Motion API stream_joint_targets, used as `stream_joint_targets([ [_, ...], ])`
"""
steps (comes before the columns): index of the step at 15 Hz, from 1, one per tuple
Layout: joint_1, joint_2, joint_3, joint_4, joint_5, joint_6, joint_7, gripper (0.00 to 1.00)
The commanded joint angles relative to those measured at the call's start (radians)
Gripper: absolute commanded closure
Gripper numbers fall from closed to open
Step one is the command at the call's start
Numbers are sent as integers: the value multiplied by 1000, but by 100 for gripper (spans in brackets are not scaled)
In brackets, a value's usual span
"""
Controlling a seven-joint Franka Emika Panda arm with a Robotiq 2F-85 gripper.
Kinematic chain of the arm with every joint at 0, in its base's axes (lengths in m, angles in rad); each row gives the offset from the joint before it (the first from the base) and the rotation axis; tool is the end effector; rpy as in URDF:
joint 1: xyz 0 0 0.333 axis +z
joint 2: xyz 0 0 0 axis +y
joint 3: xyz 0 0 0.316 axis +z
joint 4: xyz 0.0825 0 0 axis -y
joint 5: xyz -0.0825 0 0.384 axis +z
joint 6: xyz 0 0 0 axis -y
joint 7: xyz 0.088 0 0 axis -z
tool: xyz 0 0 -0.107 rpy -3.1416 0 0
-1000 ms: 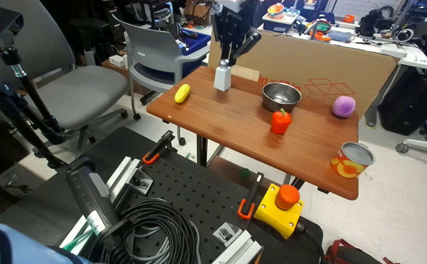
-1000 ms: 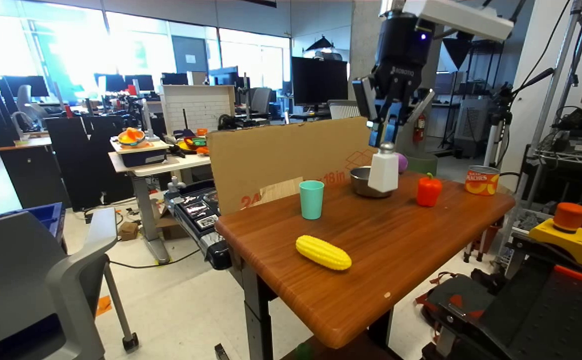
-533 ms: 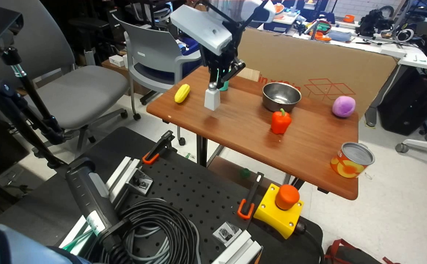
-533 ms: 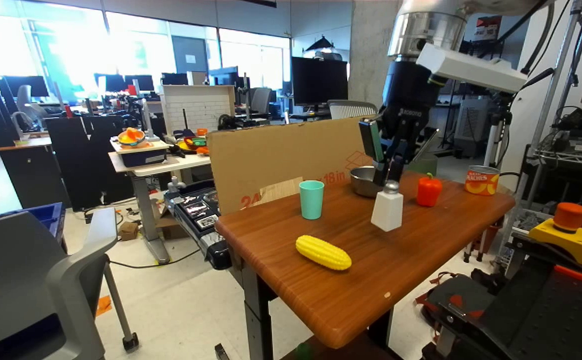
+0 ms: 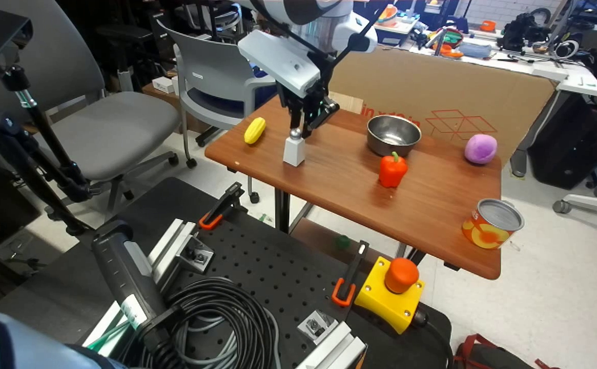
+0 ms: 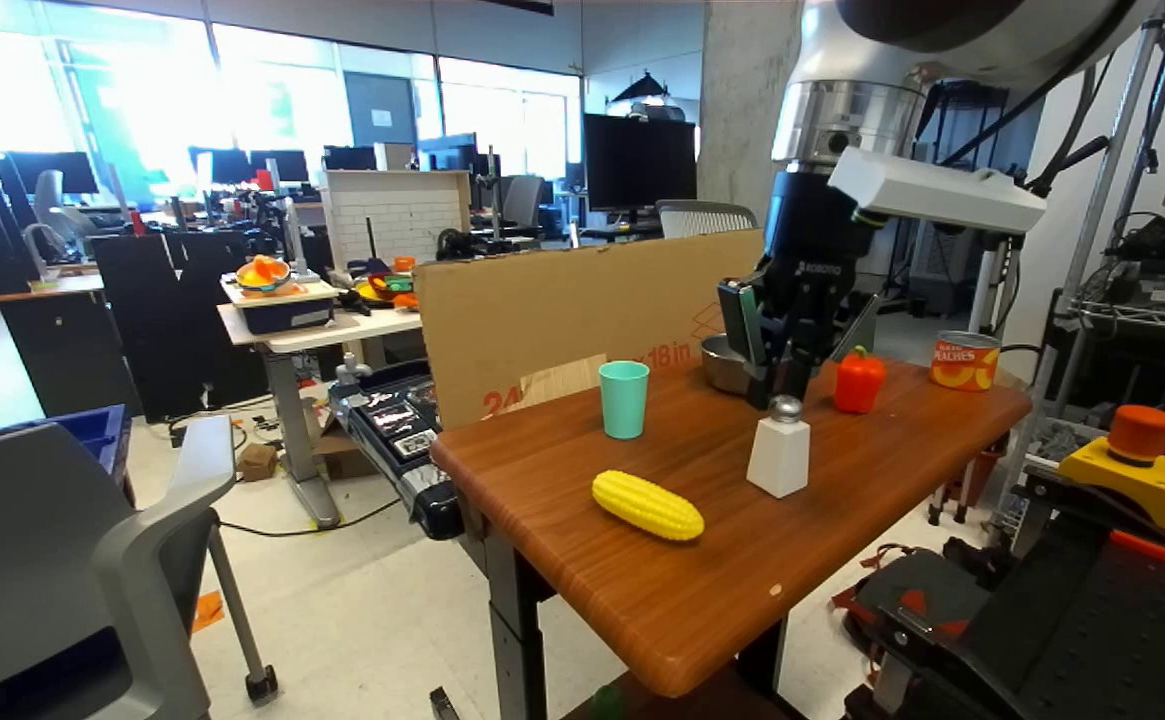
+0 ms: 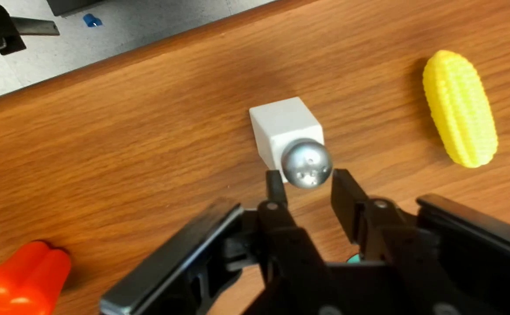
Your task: Remove the bottle from the bowl and put it on the table
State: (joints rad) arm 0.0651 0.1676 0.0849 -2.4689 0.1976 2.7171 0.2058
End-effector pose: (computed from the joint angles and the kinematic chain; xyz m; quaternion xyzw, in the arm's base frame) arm 0.4833 0.0667 0.2350 -0.9910 0.1167 -0.0301 0.0575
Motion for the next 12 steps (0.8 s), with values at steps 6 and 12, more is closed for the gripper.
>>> stream_joint_targets([
  [6, -9, -138, -3, -34, -6, -68, -61, 0],
  [12, -9, -153, -11, -7, -11, -127, -43, 0],
])
